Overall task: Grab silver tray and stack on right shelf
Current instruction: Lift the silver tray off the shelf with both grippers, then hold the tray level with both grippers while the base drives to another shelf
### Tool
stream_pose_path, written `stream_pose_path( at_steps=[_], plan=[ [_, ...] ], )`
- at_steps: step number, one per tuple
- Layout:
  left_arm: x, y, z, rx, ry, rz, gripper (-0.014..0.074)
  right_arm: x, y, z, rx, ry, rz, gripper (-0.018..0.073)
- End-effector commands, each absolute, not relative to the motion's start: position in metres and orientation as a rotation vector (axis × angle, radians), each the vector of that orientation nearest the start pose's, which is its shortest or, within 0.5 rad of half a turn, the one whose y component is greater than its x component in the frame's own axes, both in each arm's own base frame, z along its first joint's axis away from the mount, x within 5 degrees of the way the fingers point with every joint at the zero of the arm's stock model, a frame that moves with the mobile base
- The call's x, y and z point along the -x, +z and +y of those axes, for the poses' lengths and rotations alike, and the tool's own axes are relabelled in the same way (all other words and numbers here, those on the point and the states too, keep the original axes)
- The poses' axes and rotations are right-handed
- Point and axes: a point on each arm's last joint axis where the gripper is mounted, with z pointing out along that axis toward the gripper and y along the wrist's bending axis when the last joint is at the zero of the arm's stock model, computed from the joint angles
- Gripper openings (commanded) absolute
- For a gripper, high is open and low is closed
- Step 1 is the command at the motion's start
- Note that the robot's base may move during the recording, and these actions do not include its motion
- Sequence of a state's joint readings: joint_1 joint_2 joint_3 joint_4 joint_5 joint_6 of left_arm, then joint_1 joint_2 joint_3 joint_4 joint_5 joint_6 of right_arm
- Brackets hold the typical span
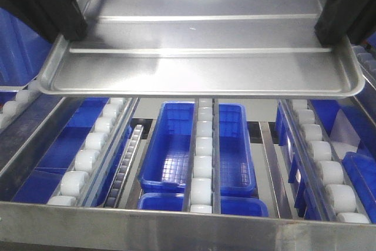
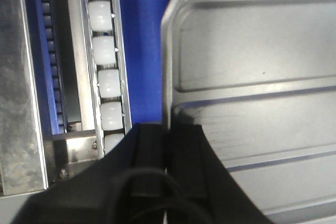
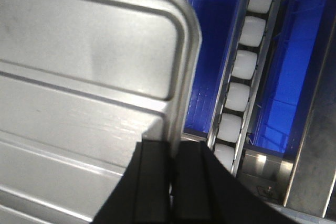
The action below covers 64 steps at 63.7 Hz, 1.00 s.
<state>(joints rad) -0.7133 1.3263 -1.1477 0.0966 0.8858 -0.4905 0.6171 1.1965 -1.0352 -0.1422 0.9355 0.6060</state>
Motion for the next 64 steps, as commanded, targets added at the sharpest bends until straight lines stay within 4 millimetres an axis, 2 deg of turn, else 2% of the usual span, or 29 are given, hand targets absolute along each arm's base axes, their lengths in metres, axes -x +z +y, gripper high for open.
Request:
stream_pose_path(
  at_steps=[1,64],
  plan=[
    [-0.2092,0.3516,-0.1667,-0.369,-0.313,2.448,-0.0093,-0.1958,0.3440,0.1182,0.125,0.231,2.502,0.0056],
    [-0.2085,0.3507,-0.1659,-0.369,-0.303,2.462,-0.0093,-0.1936,0.3420,0.1162,0.121,0.203,2.537,0.0056]
  ],
)
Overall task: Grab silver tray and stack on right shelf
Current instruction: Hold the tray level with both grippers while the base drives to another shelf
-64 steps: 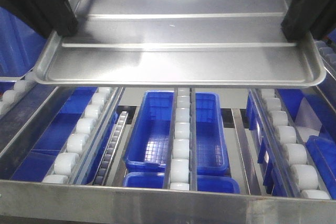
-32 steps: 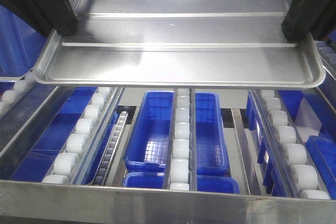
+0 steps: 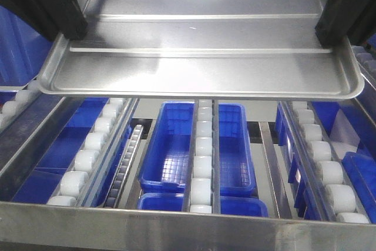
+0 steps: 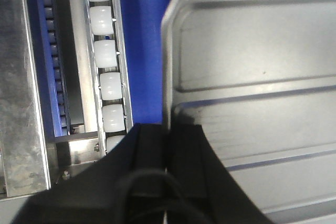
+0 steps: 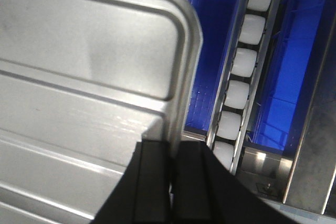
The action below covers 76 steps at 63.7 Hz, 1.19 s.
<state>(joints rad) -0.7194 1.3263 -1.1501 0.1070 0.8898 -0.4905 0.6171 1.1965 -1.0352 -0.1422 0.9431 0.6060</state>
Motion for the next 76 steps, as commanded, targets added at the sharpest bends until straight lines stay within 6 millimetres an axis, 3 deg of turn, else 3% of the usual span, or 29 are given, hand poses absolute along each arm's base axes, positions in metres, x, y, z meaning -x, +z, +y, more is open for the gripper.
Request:
stream_pose_path(
  at_steps=[1,76],
  plan=[
    [-0.2085,0.3507,-0.1659,-0.369,-0.303,2.462,-0.0093,-0.1936,0.3420,0.1162,0.121,0.203,2.537,0.0056],
    [-0.2083,0.3507,-0.1661,-0.368,-0.307,2.464,-0.0093,-0.1937,0.3421,0.1162,0.121,0.204,2.536,0.0056]
  ],
)
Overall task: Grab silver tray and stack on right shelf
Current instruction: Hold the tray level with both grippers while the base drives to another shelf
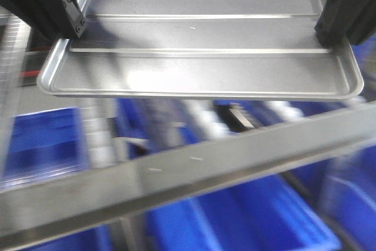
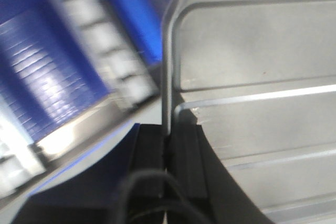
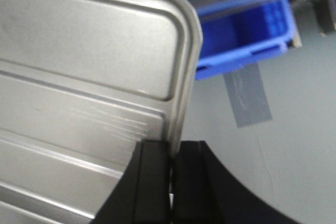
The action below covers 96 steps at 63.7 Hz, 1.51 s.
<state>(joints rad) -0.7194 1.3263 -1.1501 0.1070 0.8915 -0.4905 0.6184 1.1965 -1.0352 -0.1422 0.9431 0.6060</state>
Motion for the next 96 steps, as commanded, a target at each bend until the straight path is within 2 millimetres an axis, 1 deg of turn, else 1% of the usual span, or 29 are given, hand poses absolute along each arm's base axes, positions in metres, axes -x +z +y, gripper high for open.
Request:
stream_pose_path(
  at_steps=[1,96],
  plan=[
    [-0.2083,0.3507,-0.1661,-0.368,-0.307,2.464,-0.0093,-0.1937,0.3421,0.1162,0.121,0.204,2.536,0.0056],
    [-0.2082,0.3507,-0.1662,-0.367,-0.309,2.465,-0.0093,-0.1936,0.3420,0.1161,0.121,0.202,2.537,0.0056]
  ],
)
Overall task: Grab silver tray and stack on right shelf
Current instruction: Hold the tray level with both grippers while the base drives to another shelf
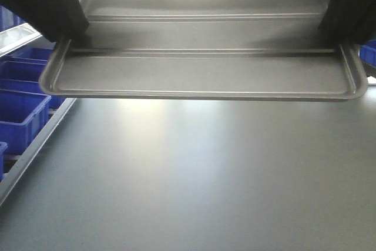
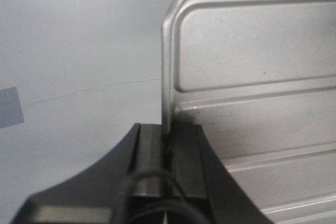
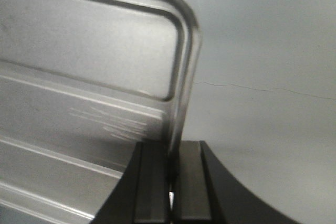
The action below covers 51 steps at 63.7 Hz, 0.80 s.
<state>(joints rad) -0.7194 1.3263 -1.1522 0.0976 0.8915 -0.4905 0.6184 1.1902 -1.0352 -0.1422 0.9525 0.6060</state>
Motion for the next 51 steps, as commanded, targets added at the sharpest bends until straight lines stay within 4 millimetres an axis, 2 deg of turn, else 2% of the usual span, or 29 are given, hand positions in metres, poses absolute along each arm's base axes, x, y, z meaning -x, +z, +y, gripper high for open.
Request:
stream_pose_path(
  at_steps=[1,51],
  plan=[
    [-0.2082,0.3507,-0.1662,-0.367,-0.309,2.465,-0.0093,-0.1936,0.3420,0.1161,0.121,0.202,2.537,0.0056],
    [-0.2082,0.3507,-0.1662,-0.367,-0.309,2.465,-0.0093,-0.1935,0.3419,0.1161,0.121,0.201,2.538,0.0056]
  ],
)
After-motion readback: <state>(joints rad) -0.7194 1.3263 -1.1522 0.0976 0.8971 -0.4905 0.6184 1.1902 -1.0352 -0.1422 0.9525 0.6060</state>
